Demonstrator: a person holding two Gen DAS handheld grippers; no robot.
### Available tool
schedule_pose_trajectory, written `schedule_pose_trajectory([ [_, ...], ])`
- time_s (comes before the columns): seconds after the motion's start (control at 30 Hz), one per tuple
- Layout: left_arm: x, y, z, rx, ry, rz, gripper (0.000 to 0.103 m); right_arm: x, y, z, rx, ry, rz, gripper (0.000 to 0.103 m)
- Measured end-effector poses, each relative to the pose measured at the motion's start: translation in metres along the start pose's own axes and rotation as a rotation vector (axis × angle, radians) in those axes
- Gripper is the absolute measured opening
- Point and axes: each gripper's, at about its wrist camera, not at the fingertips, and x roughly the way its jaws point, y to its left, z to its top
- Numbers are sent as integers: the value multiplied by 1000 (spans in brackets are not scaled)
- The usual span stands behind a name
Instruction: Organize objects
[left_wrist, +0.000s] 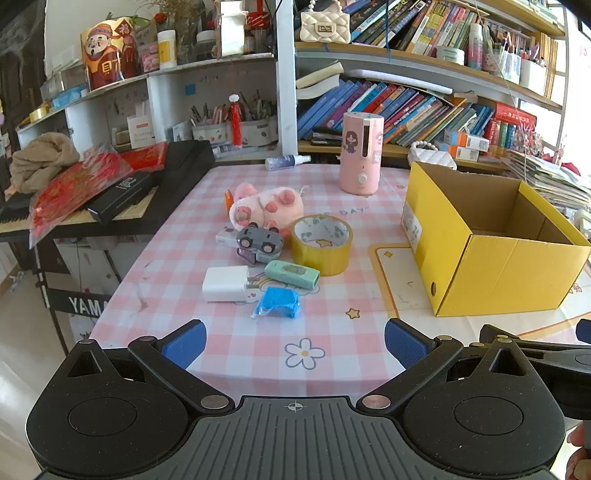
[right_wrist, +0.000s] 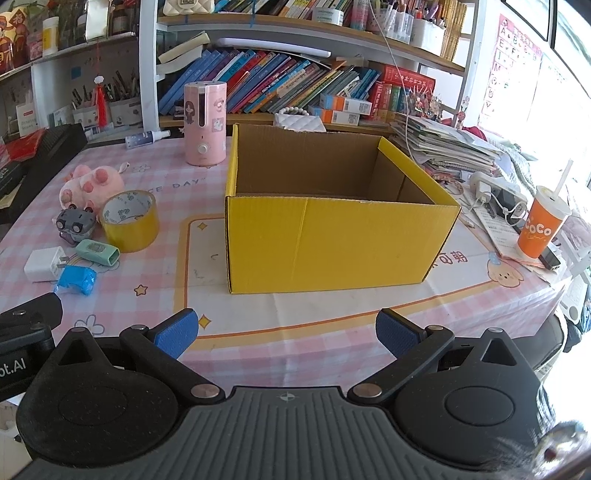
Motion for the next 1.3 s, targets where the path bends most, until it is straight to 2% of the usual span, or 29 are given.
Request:
schedule_pose_trajectory([
  [1.3, -6, 9, 1, -10, -17, 5, 103, -7, 5, 0, -8, -6, 8, 103],
])
